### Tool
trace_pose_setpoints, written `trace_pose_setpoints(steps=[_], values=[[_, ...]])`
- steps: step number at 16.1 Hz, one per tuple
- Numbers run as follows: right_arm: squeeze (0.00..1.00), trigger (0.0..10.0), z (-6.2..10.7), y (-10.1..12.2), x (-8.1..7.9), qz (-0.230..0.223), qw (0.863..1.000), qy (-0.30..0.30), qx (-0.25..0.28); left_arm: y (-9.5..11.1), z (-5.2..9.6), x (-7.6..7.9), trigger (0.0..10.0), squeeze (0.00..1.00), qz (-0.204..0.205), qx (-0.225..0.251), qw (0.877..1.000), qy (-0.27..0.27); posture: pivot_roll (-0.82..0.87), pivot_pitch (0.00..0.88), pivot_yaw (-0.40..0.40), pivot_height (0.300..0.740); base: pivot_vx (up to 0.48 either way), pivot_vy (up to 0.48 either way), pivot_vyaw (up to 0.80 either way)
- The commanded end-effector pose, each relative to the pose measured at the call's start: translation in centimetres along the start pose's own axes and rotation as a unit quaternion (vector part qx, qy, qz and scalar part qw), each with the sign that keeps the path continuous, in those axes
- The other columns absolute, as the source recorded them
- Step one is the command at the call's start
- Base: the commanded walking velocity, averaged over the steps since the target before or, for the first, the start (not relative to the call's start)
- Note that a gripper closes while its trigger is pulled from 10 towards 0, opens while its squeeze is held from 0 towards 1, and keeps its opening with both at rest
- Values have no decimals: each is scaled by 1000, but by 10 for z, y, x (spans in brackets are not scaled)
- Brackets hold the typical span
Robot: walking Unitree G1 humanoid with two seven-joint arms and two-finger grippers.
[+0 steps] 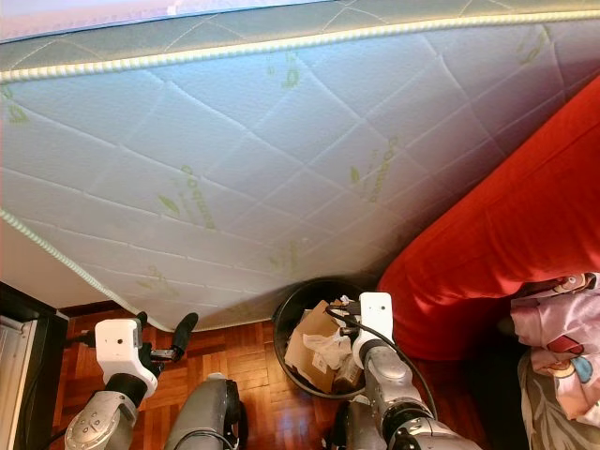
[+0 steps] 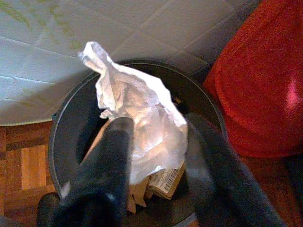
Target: Clean up the room
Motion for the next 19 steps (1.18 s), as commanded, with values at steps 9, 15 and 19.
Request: trace_pose_setpoints(steps=[9, 15, 19], values=[[1000, 10000, 4, -15, 4, 8, 1000, -5, -23, -4, 1, -2, 10000, 0, 13, -11, 1000, 9, 195, 262, -27, 656, 0, 0, 0], [1000, 10000, 6, -24, 5, 14, 999, -4, -34, -4, 0, -1, 10000, 0, 10, -12, 1000, 5, 195, 260, -29, 656, 0, 0, 0], [1000, 10000, 6, -25, 4, 10, 999, 0, -36, -4, -1, -1, 10000, 0, 10, -12, 1000, 6, 194, 256, -32, 656, 0, 0, 0]])
Point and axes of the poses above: a point about 5 cm out from each wrist's last joint towards the gripper, its own z axis pointing back from the gripper into the wrist, its own y axis along the axis of the wrist's last joint, x = y × z, the point moved 5 cm from there along -z, pointing out of the wrist towards the gripper, and after that the axes turned 10 degrees about z, right-handed, at the moved point
